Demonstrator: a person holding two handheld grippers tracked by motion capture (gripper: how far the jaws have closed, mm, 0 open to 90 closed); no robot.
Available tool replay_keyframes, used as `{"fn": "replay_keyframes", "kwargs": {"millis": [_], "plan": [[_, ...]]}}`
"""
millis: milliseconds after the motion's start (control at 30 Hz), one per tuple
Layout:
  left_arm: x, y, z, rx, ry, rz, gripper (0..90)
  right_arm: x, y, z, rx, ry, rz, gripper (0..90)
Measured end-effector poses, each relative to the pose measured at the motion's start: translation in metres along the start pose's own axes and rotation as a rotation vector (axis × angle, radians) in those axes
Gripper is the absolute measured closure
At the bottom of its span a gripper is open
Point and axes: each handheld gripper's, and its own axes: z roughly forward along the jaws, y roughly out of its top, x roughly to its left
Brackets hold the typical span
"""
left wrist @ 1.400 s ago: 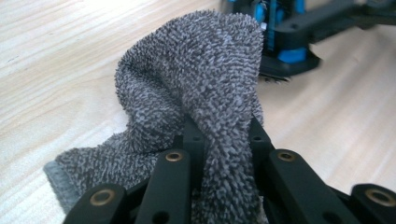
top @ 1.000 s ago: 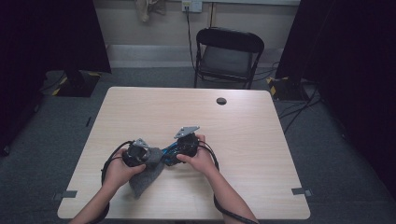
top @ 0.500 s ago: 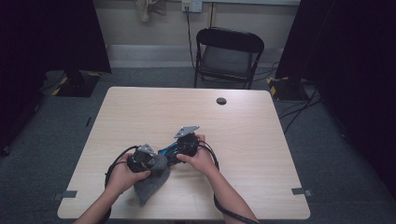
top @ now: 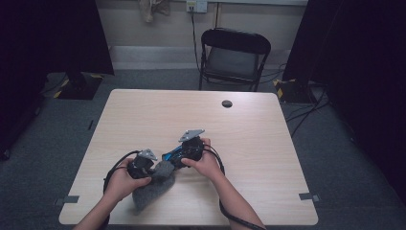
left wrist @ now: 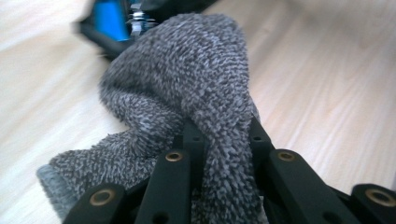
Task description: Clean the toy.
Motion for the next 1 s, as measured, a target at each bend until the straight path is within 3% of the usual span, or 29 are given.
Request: {"fn": "replay_keyframes", "kwargs": {"millis": [33, 67, 100, 133, 167, 300, 367, 533, 600, 733, 1000], "plan": [[0.004, -0.001, -0.003, 0.004, 0.025, -0.021, 76.8, 0.000, 0.000, 0.000, -0.001, 0.000, 0.000, 6.4], [0.004, -0.001, -0.003, 0.004, 0.025, -0.021, 76.8, 0.000, 0.000, 0.000, -0.001, 0.000, 0.000, 6.4], [0.013, -0.003, -0.009, -0.016, 0.076, -0.051, 76.8, 0.000, -0.001, 0.000, -0.004, -0.001, 0.001, 6.4], [0.013, -0.003, -0.009, -0.016, 0.076, -0.051, 76.7, 0.000, -0.001, 0.000, -0.004, -0.001, 0.001, 6.4], [0.018, -0.004, -0.011, -0.036, 0.076, -0.077, 76.7, 0.000, -0.001, 0.000, -0.004, -0.001, -0.001, 6.4], [0.035, -0.003, -0.013, -0.072, 0.127, -0.120, 76.3, 0.000, -0.001, 0.000, -0.006, -0.001, -0.001, 6.4], [0.039, -0.002, -0.008, -0.079, 0.111, -0.133, 76.3, 0.000, -0.001, 0.000, -0.004, -0.002, -0.001, 6.4], [0.028, 0.000, 0.006, -0.049, 0.071, -0.103, 76.3, 0.000, 0.000, 0.000, -0.003, -0.002, -0.001, 6.4], [0.018, 0.003, 0.010, -0.026, 0.068, -0.066, 76.3, 0.000, -0.001, 0.000, -0.005, -0.002, -0.003, 6.4], [0.010, 0.003, 0.012, -0.018, 0.052, -0.044, 76.3, 0.000, -0.001, 0.000, -0.006, -0.003, 0.000, 6.4], [-0.011, 0.004, 0.016, 0.001, -0.022, 0.000, 76.3, 0.000, -0.002, 0.000, -0.015, -0.003, 0.002, 6.3]]}}
